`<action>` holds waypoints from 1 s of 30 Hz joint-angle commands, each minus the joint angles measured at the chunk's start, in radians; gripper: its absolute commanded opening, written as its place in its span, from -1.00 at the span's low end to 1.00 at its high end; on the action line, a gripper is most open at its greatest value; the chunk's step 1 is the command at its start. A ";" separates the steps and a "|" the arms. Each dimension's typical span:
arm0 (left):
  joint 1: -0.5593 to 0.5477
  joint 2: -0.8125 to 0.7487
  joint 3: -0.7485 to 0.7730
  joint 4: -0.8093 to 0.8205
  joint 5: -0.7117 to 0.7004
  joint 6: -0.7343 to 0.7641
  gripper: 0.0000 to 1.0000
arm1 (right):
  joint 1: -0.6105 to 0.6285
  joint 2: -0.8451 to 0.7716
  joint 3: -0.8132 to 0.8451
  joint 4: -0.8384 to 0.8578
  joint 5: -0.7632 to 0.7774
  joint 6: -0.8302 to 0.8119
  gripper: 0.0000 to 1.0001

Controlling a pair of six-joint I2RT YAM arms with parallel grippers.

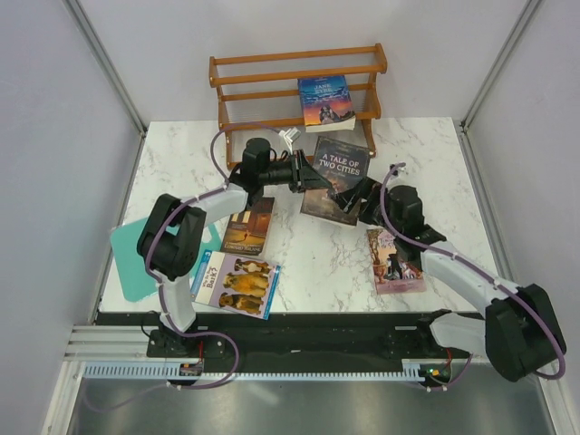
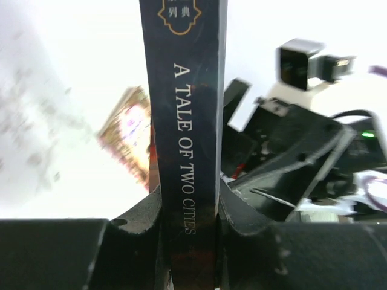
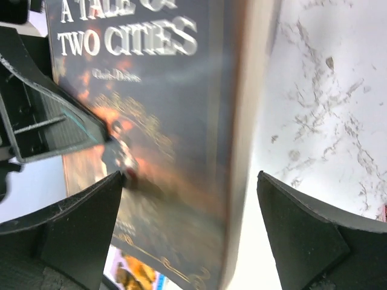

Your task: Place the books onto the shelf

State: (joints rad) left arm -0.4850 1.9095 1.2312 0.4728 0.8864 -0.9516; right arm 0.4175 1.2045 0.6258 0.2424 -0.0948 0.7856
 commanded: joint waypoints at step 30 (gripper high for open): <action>0.031 0.059 0.114 0.535 0.098 -0.351 -0.96 | -0.031 0.067 -0.127 0.531 -0.303 0.277 0.52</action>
State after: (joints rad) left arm -0.4458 1.9873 1.2713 0.9150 1.0237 -1.3174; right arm 0.3790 1.2514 0.4736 0.7094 -0.3893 1.0374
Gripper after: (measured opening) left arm 0.299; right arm 0.922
